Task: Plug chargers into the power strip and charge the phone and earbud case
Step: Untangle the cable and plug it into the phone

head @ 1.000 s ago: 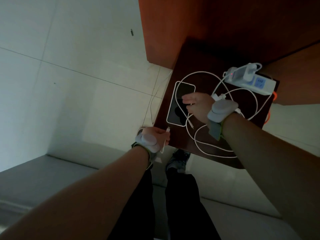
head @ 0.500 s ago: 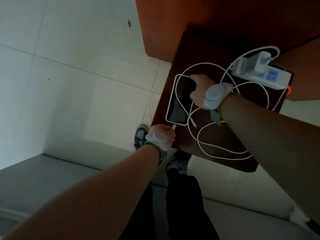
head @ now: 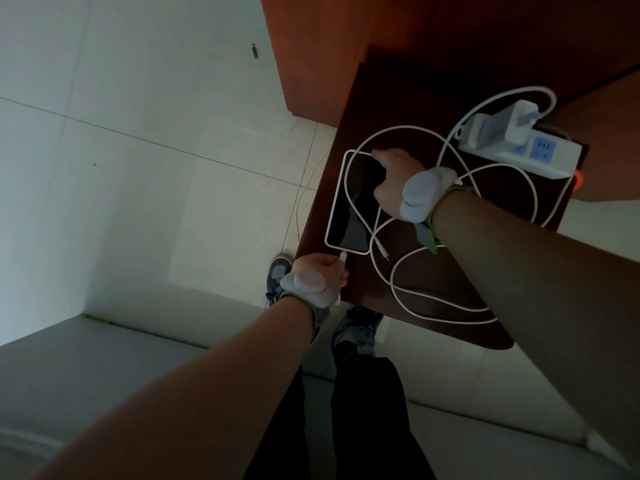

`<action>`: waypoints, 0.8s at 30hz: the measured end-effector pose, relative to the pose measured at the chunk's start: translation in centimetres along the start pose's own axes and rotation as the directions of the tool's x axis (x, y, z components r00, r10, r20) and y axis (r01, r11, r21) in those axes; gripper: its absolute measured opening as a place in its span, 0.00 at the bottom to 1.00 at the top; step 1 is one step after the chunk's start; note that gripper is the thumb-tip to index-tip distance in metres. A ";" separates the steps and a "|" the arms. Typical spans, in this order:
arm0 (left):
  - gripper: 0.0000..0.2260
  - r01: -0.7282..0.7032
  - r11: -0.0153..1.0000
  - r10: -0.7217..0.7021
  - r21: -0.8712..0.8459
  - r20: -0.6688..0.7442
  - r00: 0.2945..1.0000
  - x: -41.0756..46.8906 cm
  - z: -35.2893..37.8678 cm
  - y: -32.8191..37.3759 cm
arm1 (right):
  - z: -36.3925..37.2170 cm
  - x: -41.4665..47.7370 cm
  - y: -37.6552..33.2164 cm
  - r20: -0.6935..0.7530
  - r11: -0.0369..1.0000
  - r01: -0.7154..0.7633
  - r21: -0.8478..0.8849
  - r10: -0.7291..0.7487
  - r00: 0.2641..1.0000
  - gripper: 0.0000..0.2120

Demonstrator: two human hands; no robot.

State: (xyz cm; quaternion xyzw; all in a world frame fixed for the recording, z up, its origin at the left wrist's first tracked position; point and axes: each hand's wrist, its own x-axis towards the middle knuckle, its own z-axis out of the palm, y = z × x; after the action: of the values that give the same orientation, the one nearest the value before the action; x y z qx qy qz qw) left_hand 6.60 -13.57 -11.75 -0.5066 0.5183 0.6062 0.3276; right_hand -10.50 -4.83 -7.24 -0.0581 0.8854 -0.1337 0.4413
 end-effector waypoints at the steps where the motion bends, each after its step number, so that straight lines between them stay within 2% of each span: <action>1: 0.13 -0.002 1.000 0.002 0.007 -0.004 1.000 0.1 0.0 -0.1 | 0.0 0.0 0.1 -0.006 1.000 -0.002 0.001 0.002 1.000 0.25; 6: 0.11 -0.029 0.999 0.030 0.025 -0.032 0.999 0.0 0.2 -0.6 | -0.2 -0.1 0.2 0.046 0.999 -0.016 -0.031 0.018 0.999 0.32; 11: 0.13 -0.016 1.000 0.016 -0.002 -0.021 1.000 0.1 0.7 -0.2 | -0.1 0.0 0.2 0.026 1.000 -0.018 -0.001 0.018 1.000 0.27; 16: 0.13 -0.020 1.000 0.019 -0.020 -0.038 0.999 0.3 0.7 -0.2 | -0.1 -0.1 0.2 0.023 0.998 0.017 -0.063 -0.015 1.000 0.33; 24: 0.14 -0.049 0.999 0.049 -0.005 -0.043 0.998 0.5 0.3 -0.2 | 0.1 -0.3 0.6 -0.056 0.999 0.030 0.035 -0.028 0.998 0.32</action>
State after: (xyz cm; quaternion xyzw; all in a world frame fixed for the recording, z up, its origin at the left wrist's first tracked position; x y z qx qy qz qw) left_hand 6.57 -13.31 -12.29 -0.5074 0.5358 0.6046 0.3000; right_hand -10.21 -4.26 -7.24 -0.0594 0.8938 -0.1576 0.4157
